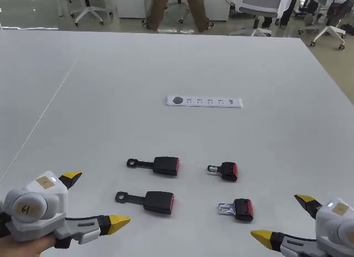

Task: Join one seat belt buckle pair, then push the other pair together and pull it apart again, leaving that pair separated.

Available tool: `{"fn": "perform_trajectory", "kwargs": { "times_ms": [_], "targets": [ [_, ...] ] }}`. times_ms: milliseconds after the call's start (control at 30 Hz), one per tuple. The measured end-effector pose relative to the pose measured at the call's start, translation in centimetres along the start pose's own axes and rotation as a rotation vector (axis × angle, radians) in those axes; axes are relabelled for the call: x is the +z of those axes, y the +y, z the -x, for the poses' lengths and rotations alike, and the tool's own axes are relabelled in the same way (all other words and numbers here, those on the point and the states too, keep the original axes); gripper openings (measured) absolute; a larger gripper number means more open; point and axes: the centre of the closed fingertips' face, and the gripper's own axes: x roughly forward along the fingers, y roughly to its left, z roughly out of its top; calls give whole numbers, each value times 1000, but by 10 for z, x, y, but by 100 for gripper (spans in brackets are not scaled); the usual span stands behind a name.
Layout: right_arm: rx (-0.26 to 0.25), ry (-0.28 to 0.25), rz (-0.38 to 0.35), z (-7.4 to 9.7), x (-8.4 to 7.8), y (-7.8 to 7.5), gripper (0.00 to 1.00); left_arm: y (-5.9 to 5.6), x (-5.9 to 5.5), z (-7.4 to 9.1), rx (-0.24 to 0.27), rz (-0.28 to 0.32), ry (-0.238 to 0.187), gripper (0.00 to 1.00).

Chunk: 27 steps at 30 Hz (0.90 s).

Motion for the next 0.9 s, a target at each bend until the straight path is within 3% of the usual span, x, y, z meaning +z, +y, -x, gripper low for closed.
{"fn": "perform_trajectory", "kwargs": {
  "times_ms": [200, 433, 667, 900],
  "targets": [
    [34, 13, 10, -5, 2, 1, 92, -5, 6, -10, -49, -54, 11, 100],
    [79, 31, 38, -14, 6, 2, 91, -6, -1, -23, -78, -101, 46, 100],
    [181, 71, 56, -27, 3, 10, 90, -15, -11, -37, -143, -147, 91, 91],
    [251, 123, 103, -43, -4, 12, 87, -19, -19, -52, -205, -190, 131, 91]
  ]
}}
